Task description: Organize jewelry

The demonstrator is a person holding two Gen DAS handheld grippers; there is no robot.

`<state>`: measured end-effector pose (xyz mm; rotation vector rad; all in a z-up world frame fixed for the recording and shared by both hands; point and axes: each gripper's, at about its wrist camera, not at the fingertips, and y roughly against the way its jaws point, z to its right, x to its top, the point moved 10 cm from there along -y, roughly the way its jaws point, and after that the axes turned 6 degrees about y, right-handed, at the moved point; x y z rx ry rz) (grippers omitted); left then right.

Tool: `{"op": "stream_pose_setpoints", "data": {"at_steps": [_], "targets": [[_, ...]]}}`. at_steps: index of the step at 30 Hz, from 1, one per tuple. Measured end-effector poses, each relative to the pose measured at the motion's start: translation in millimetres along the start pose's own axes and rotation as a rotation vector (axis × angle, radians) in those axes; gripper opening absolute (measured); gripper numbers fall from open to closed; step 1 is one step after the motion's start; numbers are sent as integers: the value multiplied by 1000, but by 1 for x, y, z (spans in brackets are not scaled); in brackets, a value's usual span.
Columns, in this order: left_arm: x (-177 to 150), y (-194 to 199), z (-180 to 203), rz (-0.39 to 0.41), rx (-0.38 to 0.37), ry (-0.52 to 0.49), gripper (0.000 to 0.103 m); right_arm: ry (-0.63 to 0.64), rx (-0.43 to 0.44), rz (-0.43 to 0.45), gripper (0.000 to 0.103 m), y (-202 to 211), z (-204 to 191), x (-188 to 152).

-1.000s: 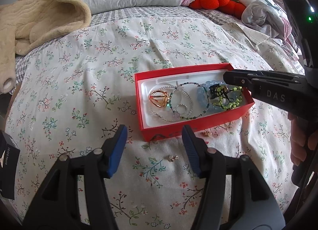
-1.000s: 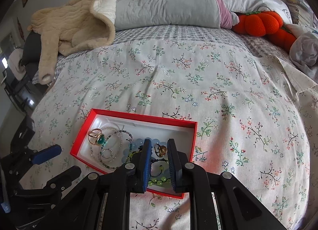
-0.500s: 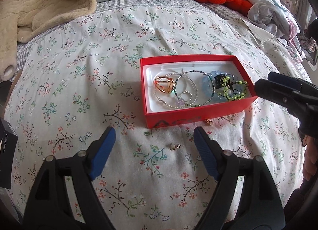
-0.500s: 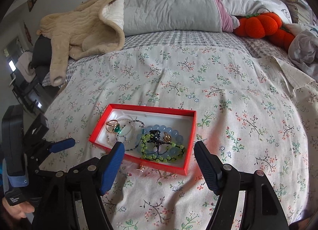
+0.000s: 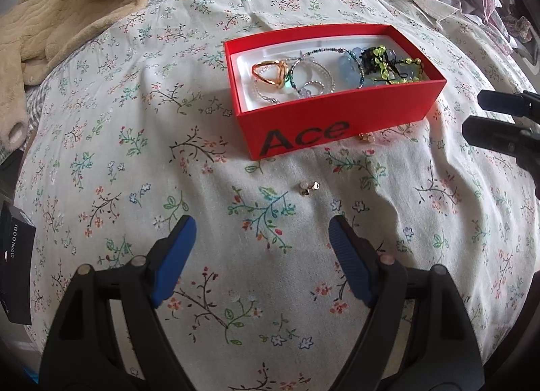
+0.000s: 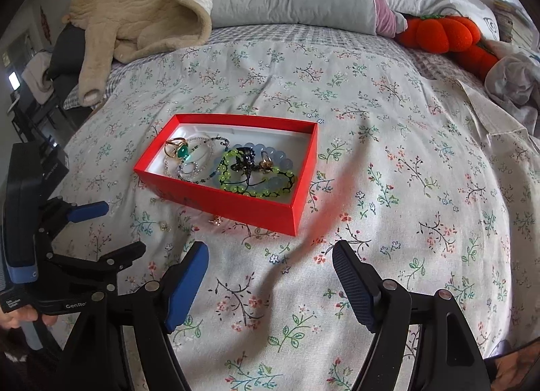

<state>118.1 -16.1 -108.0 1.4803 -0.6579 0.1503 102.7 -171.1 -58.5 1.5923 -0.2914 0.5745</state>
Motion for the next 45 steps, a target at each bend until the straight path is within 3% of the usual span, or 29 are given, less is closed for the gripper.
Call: {"op": "stream_pose_setpoints", "data": {"at_steps": [6,10,12,17,30,37,45], "targets": [[1,3,19,46,-89,-12,78,-3,-22,-32,77,-7,6,-8],[2,-2,34,17,-171,-2,49,-2,-18,-31,77,-8,6,-7],[1,-8,38,-6,-190,9,45,4,-18,-32,77,-8,4,-6],[1,-20,37,-26,-184,31,42,20,-20,-41,77,-11,1,-7],[10,-27,34,30,-174,42,29,24,-24,-54,77,-13,1,-12],[12,-28,30,37,-160,51,12,23,-28,-64,77,-15,2,-15],[11,-20,25,7,-148,74,11,1,-21,-79,77,-22,3,-15]]}}
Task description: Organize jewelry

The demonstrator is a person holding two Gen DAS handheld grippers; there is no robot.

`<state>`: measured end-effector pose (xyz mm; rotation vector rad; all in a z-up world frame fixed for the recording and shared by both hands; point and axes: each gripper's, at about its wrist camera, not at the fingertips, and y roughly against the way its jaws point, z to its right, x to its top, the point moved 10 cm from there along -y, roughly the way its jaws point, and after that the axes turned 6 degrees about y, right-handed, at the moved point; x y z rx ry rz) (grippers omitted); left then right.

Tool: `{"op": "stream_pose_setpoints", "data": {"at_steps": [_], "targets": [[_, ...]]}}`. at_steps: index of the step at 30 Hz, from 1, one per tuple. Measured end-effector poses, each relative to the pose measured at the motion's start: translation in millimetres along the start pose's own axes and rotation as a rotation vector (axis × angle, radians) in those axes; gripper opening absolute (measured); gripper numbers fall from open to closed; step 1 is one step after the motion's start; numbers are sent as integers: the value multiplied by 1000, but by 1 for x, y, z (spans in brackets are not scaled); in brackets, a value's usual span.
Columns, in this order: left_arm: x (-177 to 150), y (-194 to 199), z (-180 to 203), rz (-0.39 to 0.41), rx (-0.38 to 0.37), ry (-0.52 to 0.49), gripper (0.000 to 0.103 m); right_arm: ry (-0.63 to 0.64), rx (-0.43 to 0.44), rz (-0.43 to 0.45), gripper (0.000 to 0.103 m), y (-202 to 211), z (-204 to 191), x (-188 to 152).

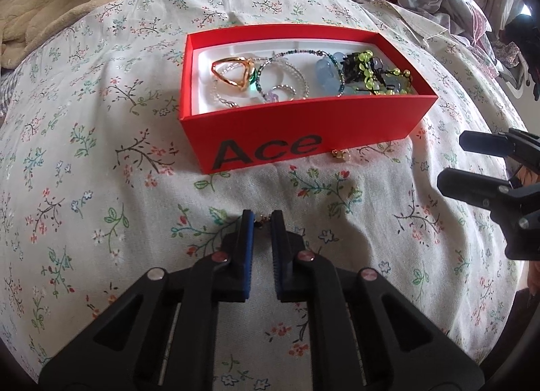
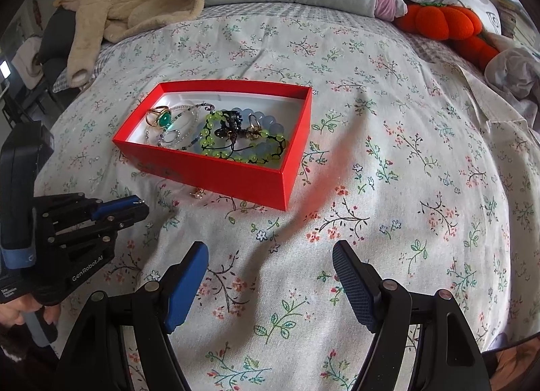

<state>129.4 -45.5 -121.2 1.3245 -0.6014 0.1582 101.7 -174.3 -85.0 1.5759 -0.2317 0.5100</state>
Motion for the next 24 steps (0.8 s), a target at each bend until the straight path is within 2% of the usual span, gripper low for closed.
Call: {"op": "stream_pose_setpoints", "data": {"at_steps": [3,9,18,24], "targets": [[1,7,-4,-5,13,16,11,-13,7,-11,77,-5,-1,0],[7,26,-9,35,67,-14,11,-55,15,-18,77,-16,-8,7],[8,34,-22,27,85,16,11,-130,48,3,77,-31,-30,29],[8,36,-30,18,76,43,11,-226,86,-31,57,-54,-42,34]]}}
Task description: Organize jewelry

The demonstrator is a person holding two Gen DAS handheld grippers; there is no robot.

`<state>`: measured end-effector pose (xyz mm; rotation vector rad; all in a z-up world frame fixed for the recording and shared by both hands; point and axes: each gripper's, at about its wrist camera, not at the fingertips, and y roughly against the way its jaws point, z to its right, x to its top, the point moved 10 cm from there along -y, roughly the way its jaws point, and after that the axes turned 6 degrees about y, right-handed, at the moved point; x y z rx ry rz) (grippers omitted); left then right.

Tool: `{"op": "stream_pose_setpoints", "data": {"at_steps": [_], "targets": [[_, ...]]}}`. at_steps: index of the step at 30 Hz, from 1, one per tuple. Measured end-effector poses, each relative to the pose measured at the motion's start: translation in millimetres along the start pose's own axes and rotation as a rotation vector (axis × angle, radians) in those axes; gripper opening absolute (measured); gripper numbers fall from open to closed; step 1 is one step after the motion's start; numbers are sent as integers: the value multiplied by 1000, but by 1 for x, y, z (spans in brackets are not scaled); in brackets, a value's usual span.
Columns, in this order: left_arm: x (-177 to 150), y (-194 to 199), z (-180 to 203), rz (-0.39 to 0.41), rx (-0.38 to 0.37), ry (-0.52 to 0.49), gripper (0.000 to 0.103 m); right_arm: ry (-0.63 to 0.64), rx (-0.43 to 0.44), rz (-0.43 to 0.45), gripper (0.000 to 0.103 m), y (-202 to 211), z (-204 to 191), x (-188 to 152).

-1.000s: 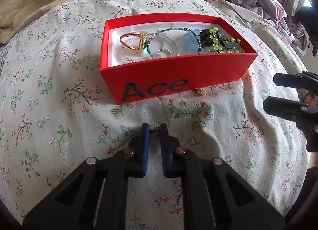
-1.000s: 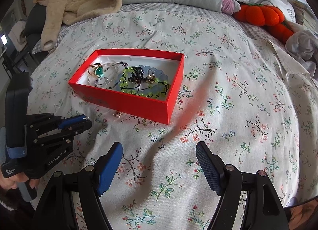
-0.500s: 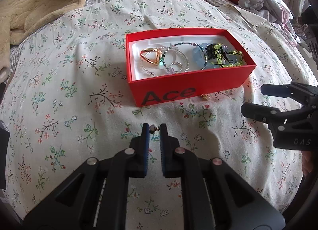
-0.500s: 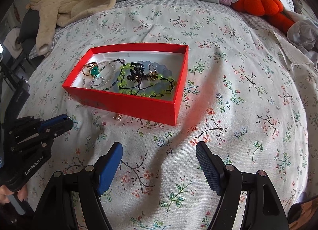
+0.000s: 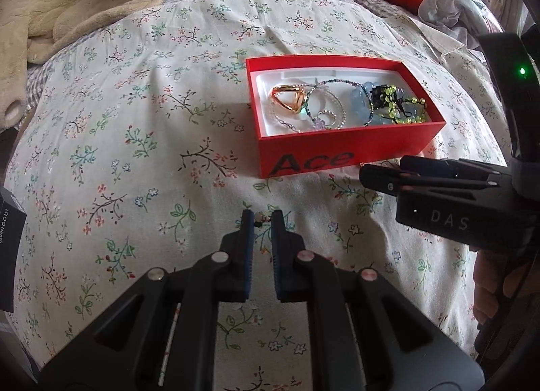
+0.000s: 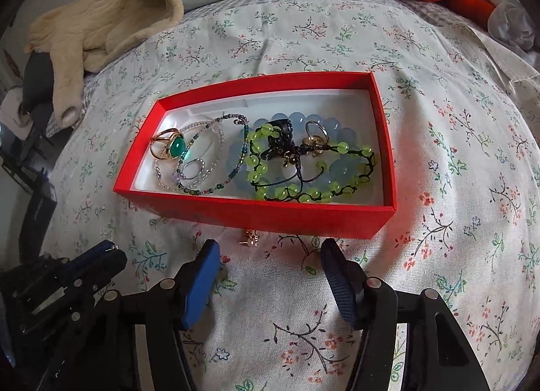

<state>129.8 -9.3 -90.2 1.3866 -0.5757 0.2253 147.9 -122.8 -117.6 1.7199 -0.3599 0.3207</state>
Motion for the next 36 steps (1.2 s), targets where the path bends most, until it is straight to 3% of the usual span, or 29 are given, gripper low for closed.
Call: {"op": "stream_pose_setpoints", "data": {"at_steps": [6,16,28,36], "targets": [[-2,0,-5,-7,-3,6,11,-1,-53,15,50,-8,-5,6],[-5,-4,-7,-20,7,11,11,-23,-90,12,11,-6,3,3],[-6,-4,-7,-20,9,12,11,-53,17,-26,10,6,18,-7],[-1,-2,-5,-18,-9,28,11,-96,44,-23,9,25,42,-11]]}}
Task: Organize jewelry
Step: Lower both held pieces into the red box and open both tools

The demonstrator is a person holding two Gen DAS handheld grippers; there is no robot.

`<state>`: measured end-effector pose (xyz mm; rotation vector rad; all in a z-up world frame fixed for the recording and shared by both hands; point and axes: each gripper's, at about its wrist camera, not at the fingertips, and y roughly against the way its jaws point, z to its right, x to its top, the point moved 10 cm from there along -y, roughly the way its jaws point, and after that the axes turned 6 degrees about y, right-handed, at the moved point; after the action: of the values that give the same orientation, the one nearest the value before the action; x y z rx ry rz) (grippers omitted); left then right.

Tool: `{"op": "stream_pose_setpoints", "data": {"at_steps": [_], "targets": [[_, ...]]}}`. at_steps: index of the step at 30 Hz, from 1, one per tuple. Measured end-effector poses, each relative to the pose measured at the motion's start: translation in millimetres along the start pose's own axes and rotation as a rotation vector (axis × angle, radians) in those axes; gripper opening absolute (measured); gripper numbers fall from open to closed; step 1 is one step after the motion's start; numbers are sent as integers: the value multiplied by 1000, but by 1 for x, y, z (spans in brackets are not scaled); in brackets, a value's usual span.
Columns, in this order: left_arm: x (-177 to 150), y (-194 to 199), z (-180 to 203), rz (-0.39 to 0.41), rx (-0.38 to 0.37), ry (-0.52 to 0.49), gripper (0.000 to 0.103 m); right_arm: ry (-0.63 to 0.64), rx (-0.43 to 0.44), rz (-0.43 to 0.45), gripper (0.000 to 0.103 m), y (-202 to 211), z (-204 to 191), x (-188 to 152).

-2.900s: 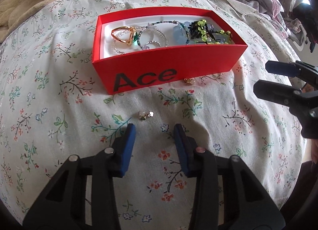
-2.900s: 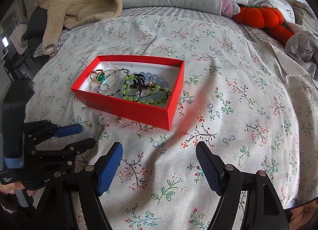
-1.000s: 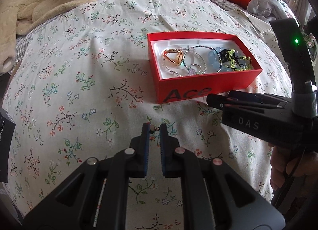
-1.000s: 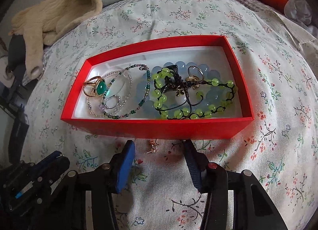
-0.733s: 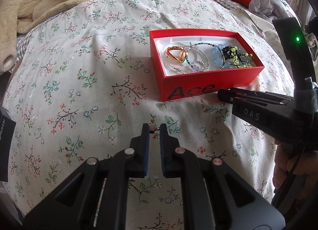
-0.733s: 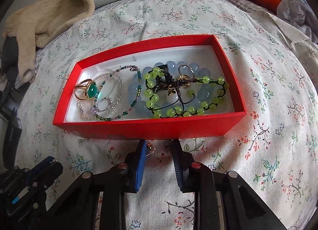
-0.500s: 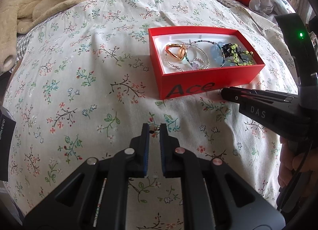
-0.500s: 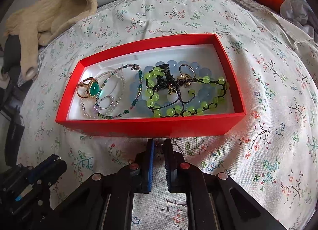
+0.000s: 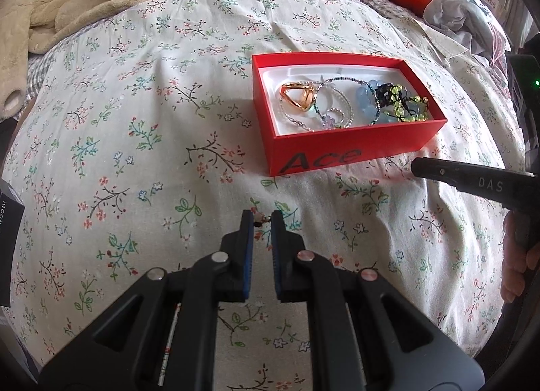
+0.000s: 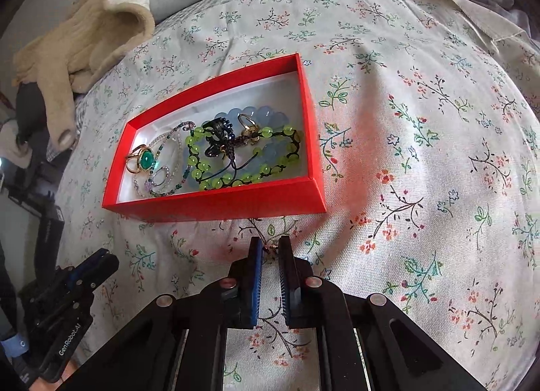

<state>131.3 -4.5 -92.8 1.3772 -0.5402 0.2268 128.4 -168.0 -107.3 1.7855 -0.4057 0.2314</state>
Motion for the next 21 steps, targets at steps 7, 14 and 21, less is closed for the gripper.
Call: {"op": "stream_pose_setpoints", "data": {"at_steps": [7,14,21], "targets": [[11,8,0,27,-17,21,11,-7,11,32,9,23,12,5],[30,18,7,78,-53,44,11,1,28,100,9,49,15,16],[48,18,29,127,-99,31,11,26,37,160,10,60,10,32]]}}
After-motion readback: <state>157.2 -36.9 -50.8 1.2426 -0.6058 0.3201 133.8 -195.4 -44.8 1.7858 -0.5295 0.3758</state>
